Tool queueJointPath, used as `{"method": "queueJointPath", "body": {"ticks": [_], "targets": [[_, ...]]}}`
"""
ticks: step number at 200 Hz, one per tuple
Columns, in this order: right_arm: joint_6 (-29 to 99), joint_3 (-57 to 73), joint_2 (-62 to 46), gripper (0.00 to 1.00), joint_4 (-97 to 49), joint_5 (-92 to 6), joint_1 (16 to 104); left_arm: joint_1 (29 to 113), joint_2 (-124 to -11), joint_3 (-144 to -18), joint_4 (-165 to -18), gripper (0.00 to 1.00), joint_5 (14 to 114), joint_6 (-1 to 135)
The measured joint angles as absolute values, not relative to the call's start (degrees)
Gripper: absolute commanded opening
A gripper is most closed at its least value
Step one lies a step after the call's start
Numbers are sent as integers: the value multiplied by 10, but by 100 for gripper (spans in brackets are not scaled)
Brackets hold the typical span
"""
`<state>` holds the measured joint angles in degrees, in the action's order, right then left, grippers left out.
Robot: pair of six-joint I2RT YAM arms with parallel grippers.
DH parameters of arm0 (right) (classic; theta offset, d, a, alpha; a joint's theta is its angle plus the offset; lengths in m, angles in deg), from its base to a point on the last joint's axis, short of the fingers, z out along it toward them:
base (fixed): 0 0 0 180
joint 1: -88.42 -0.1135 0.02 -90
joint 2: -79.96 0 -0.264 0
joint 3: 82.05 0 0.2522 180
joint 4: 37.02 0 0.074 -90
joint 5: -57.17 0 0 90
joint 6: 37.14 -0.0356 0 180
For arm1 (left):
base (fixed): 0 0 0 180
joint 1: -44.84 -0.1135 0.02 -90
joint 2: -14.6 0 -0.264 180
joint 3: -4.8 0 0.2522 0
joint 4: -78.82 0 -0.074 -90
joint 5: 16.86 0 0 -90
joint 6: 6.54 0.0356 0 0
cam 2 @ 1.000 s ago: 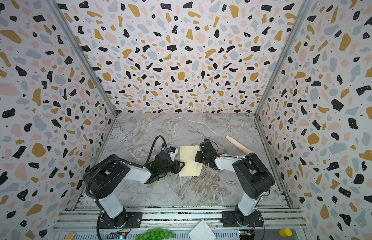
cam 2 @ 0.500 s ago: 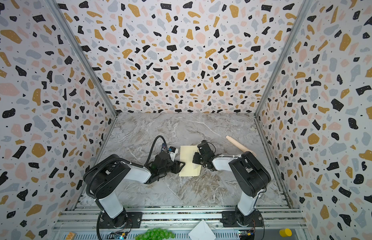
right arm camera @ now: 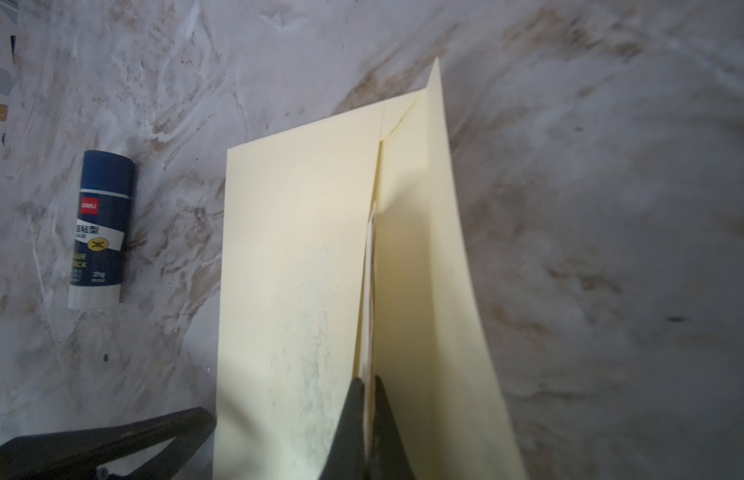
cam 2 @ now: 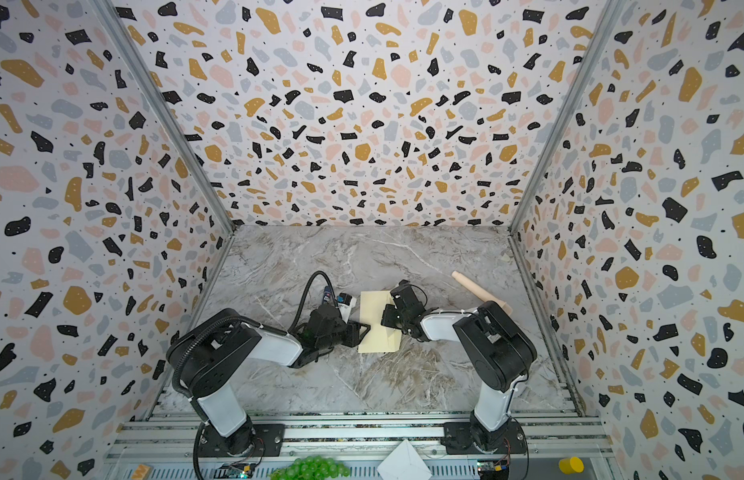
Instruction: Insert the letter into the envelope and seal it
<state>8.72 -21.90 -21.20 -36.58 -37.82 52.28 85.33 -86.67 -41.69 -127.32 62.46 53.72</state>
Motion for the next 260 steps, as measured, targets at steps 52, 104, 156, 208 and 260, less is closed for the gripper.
{"method": "queueJointPath", "body": {"ticks": [52, 104, 156, 208, 260], "targets": [[107, -192, -194, 30, -284, -337, 509, 853, -846, -417, -1239, 52, 627, 539], [150, -172, -122, 52, -188, -277, 505, 853, -784, -417, -1182, 62, 635, 545], [159, -171, -62, 61, -167, -273, 505, 853, -727, -417, -1154, 68, 647, 553], [155, -172, -88, 61, -169, -295, 505, 853, -743, -417, -1147, 65, 645, 551], [148, -174, -125, 59, -175, -309, 505, 853, -779, -417, -1158, 58, 635, 547]]}}
